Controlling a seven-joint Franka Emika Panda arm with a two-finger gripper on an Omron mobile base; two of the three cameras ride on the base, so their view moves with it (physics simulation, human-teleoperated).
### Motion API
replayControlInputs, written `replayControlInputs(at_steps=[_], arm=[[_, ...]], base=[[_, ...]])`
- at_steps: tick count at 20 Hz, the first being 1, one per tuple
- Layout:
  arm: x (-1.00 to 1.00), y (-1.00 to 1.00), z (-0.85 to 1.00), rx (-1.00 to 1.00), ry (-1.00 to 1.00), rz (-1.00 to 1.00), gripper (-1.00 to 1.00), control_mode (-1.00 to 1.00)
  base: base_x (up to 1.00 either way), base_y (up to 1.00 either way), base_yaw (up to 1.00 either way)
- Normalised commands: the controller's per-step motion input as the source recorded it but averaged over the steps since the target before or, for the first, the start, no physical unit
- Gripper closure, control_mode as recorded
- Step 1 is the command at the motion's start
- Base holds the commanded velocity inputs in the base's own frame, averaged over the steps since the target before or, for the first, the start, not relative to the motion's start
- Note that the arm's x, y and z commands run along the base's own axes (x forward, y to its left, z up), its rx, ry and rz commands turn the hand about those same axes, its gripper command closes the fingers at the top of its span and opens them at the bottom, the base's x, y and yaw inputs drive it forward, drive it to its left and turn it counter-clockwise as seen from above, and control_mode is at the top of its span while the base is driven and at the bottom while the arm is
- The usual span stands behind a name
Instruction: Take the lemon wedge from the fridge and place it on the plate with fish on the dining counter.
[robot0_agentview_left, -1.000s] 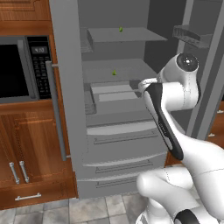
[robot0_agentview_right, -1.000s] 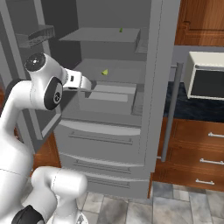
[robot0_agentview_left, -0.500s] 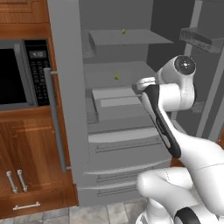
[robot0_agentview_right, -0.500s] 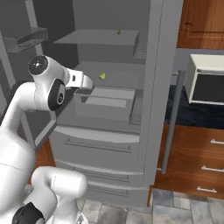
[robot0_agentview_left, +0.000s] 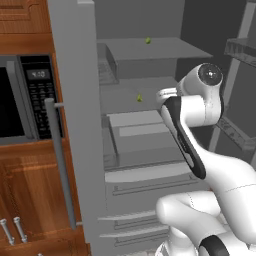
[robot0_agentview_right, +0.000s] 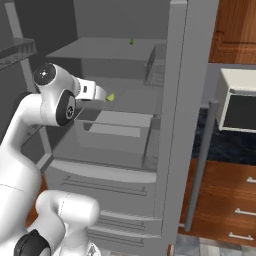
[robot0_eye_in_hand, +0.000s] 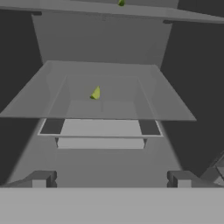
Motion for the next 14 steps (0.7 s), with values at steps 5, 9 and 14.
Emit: replayControlInputs(at_steps=[5,9,14], arm=[[0.0,0.0,0.0,0.0,0.0,0.0,-1.0,1.0],[0.0,0.0,0.0,0.0,0.0,0.0,-1.0,1.0],[0.0,0.0,0.0,0.0,0.0,0.0,-1.0,1.0]], base=[[0.21,0.14,-0.01],[0.11,0.39,-0.04],[0.17,0.11,-0.03]])
